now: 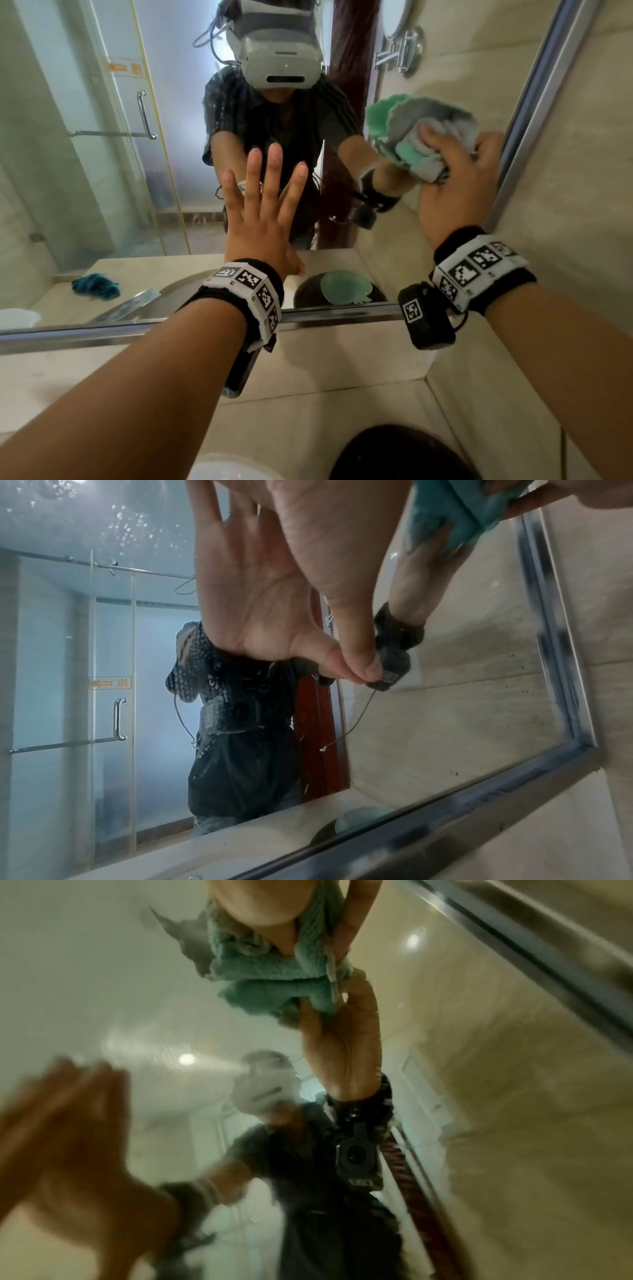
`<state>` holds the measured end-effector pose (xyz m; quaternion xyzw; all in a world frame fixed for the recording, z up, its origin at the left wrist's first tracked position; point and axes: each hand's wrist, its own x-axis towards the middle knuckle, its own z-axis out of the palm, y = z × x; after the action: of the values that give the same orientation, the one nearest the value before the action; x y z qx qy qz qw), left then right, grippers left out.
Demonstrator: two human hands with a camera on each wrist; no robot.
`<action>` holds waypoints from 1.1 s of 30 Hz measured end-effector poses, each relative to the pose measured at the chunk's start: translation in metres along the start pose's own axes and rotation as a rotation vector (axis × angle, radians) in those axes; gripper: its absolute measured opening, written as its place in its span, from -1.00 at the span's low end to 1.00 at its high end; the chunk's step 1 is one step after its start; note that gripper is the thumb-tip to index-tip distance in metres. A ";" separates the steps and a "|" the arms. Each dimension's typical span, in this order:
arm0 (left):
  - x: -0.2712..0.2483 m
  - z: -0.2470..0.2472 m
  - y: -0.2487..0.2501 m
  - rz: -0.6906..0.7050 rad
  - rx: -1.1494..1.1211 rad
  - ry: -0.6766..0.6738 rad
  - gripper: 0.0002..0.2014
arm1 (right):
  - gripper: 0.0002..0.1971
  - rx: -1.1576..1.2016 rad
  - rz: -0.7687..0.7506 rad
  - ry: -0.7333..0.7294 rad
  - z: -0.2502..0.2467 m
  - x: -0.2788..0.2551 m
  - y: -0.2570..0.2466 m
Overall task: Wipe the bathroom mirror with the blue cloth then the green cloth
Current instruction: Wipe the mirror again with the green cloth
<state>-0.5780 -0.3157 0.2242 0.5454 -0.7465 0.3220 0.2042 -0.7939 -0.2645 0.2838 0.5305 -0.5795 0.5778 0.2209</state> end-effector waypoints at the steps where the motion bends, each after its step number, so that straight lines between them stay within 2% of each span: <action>1: 0.000 0.000 0.000 0.001 -0.002 0.001 0.50 | -0.68 -0.023 -0.011 -0.031 0.000 -0.007 0.001; 4: -0.002 0.001 0.001 -0.003 -0.010 0.001 0.50 | -0.73 -0.048 -0.073 -0.094 0.007 -0.039 0.014; 6: -0.004 0.004 0.002 0.005 -0.017 0.000 0.48 | -0.63 -0.112 -0.136 -0.181 0.012 -0.064 0.026; 10: -0.008 0.009 0.000 0.037 -0.020 0.011 0.43 | -0.66 -0.236 -0.415 -0.304 0.023 -0.115 0.051; 12: -0.010 0.010 0.000 0.045 -0.037 0.011 0.43 | -0.65 -0.265 -0.494 -0.391 0.030 -0.140 0.063; 15: -0.018 0.016 0.002 0.056 -0.039 -0.010 0.44 | -0.60 -0.280 -0.509 -0.511 0.036 -0.165 0.073; 17: -0.025 0.021 0.002 0.083 -0.014 -0.042 0.43 | -0.62 -0.251 -0.498 -0.525 0.035 -0.167 0.070; 20: -0.032 0.027 0.001 0.103 -0.001 -0.048 0.39 | -0.65 -0.209 -0.463 -0.425 0.033 -0.148 0.049; 22: -0.033 0.027 0.001 0.106 -0.024 -0.037 0.37 | -0.58 -0.200 -0.399 -0.343 0.038 -0.129 0.033; 24: -0.033 0.029 0.001 0.111 -0.062 -0.015 0.36 | -0.51 -0.188 -0.385 -0.322 0.044 -0.124 0.023; 27: -0.033 0.035 0.001 0.115 -0.073 0.023 0.34 | -0.61 -0.197 -0.426 -0.401 0.048 -0.144 0.028; 30: -0.034 0.038 0.000 0.116 -0.036 0.005 0.43 | -0.68 -0.195 -0.477 -0.515 0.043 -0.169 0.055; 33: -0.035 0.038 0.001 0.103 -0.010 -0.029 0.49 | -0.70 -0.292 -0.496 -0.558 0.032 -0.164 0.075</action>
<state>-0.5659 -0.3187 0.1737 0.5099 -0.7780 0.3203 0.1792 -0.7923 -0.2521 0.1010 0.7541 -0.5475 0.2520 0.2609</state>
